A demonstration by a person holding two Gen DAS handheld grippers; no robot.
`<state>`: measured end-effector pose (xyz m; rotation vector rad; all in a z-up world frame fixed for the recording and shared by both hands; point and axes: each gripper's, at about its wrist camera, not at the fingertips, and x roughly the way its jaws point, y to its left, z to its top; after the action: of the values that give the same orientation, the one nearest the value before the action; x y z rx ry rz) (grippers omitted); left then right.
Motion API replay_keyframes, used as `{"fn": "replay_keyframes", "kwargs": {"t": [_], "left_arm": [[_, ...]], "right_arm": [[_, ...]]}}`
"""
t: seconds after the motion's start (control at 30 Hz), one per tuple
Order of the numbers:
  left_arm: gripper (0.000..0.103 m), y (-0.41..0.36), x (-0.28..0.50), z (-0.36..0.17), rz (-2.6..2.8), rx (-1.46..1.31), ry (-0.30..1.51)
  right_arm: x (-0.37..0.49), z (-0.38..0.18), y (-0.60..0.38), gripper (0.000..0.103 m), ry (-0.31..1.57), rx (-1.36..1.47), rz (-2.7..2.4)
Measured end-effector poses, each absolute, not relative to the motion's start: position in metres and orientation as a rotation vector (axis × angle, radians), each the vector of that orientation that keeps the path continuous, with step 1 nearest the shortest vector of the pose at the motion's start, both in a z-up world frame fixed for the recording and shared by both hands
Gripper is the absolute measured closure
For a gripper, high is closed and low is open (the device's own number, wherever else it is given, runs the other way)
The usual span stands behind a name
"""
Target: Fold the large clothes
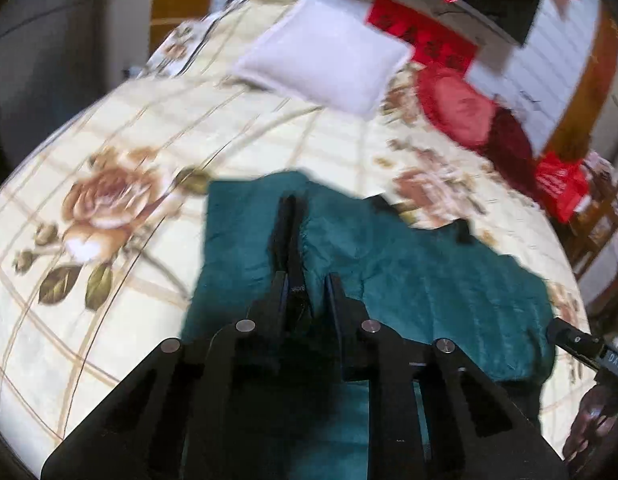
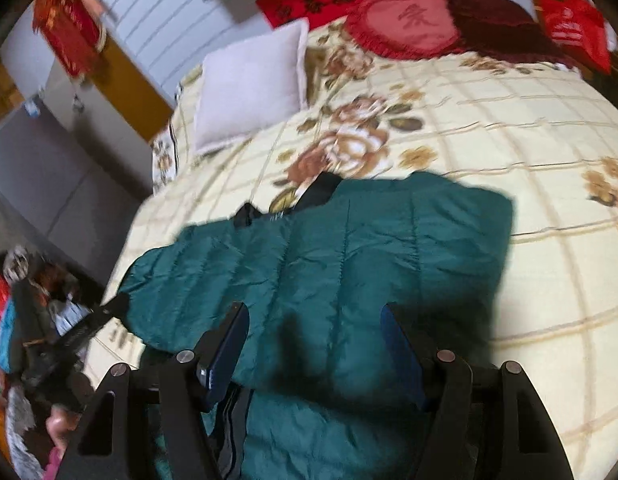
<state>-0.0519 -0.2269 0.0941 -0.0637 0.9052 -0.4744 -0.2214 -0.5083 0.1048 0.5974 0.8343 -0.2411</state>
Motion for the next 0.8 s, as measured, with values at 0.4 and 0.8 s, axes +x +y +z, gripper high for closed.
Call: {"fn": "replay_keyframes", "kwargs": {"t": [0.4,0.8], "left_arm": [[0.083,-0.200,-0.052,0.100,-0.521,-0.145,0.955],[0.061,-0.256,-0.033,0.067,-0.467,-0.006,0.996]], "right_arm": [[-0.211,0.107,-0.499,0.035,0.835,0.428,-0.341],[-0.194,0.079,-0.522,0.035,0.980,0.274,-0.472]]}}
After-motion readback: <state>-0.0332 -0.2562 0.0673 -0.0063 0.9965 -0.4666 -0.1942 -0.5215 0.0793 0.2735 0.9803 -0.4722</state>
